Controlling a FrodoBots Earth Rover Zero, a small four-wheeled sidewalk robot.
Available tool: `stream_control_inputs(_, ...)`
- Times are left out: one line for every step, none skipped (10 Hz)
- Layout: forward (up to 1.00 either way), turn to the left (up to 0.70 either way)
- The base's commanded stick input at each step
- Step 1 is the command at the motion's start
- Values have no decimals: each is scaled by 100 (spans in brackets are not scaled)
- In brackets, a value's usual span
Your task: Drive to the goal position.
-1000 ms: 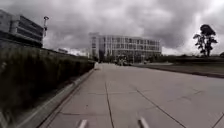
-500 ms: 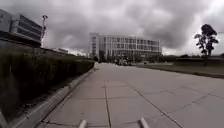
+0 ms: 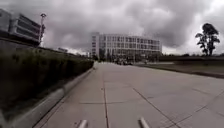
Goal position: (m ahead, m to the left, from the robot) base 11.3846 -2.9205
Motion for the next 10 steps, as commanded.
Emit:
stream_control_inputs(50,-50)
stream_control_inputs(50,-11)
stream_control_inputs(50,0)
stream_control_inputs(50,0)
stream_control_inputs(50,0)
stream_control_inputs(50,0)
stream_control_inputs(50,0)
stream_control_inputs(50,0)
stream_control_inputs(50,0)
stream_control_inputs(50,0)
